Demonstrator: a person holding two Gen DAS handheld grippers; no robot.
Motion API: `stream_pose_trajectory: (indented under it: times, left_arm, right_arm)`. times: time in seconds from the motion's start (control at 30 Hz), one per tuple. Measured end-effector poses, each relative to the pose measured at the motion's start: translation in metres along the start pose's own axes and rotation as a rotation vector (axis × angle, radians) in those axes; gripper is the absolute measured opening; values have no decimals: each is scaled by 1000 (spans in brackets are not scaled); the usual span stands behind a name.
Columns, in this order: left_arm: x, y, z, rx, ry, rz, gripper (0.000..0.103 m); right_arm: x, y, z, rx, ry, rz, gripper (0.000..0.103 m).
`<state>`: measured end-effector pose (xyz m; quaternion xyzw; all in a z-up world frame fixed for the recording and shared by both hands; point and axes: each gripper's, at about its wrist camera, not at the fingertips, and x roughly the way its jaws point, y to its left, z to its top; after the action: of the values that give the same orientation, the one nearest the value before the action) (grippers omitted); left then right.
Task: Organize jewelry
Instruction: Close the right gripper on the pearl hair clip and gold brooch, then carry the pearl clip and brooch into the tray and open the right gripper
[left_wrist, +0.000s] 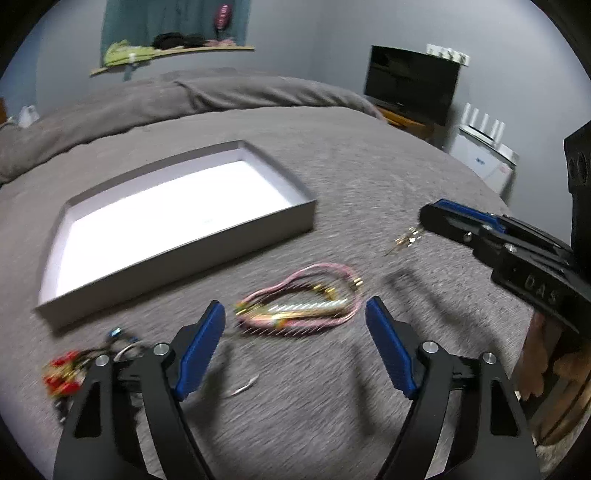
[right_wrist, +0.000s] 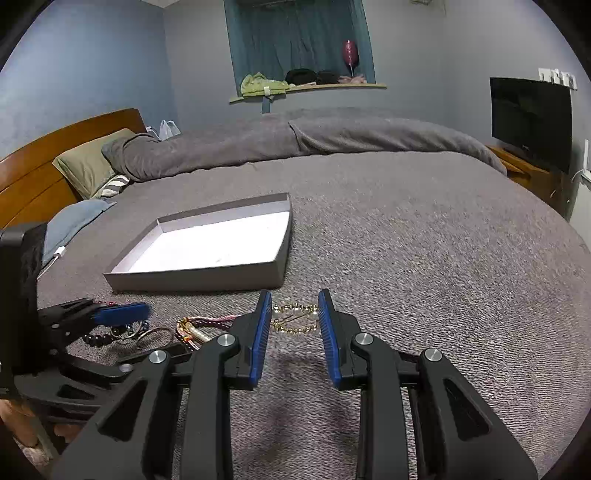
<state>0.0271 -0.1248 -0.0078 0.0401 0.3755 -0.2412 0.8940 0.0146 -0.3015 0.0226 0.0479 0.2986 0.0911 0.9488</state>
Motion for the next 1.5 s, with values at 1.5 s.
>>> stream_pose_trajectory:
  times: [1.5]
  left_arm:
    - [-35, 55, 38, -45, -107, 89, 65]
  right_arm:
    - [13, 0, 38, 38, -10, 49, 26]
